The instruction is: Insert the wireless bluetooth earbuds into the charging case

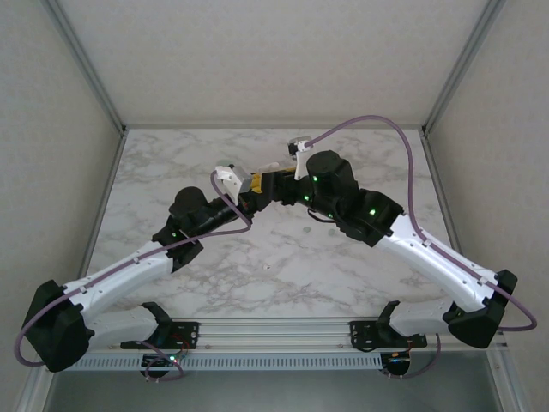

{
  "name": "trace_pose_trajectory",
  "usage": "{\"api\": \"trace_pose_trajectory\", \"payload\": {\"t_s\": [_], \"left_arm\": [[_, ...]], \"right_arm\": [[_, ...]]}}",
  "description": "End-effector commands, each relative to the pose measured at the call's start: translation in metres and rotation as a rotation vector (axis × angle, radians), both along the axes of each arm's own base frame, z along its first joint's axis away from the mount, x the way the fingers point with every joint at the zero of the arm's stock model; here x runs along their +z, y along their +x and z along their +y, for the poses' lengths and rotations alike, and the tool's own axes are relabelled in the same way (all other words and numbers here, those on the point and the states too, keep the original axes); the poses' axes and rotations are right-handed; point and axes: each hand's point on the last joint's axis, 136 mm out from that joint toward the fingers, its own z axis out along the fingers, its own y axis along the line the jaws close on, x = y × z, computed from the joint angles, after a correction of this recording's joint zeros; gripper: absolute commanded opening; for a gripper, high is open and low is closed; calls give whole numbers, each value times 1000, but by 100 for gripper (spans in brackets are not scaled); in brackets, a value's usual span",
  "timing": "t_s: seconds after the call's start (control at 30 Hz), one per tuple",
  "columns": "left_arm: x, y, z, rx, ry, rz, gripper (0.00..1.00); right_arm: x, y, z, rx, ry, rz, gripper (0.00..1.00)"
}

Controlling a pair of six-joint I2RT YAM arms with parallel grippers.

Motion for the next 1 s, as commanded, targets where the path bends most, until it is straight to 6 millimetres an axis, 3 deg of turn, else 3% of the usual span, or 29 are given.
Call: {"api": "trace_pose_trajectory", "payload": {"t_s": [0.0,0.2,0.37,0.5,0.6,0.67,0.83,0.97], "left_arm": [[23,-11,5,-4,-28,-80,3],[20,-12,16,39,3,-87,3],[16,-12,27,91,21,-87,3],[20,-16,40,135,39,-101,3],[24,-19,53,177,52,-111,3],[29,-23,62,200,56,-124,3],[42,-33,80,246,58,-154,3],[53,-40,90,263,55,-179,3]], "right_arm": [[34,-14,-11,16,68,-48,52],[43,-22,-35,-13,48,-83,52],[26,-16,-76,-175,-55,-72,51],[-23,-7,-126,-362,-188,18,48],[-76,-4,-145,-406,-218,199,46],[-107,-6,-137,-349,-237,286,46],[-186,-22,-86,-99,-323,532,45],[-233,-37,-47,78,-410,664,46]]}}
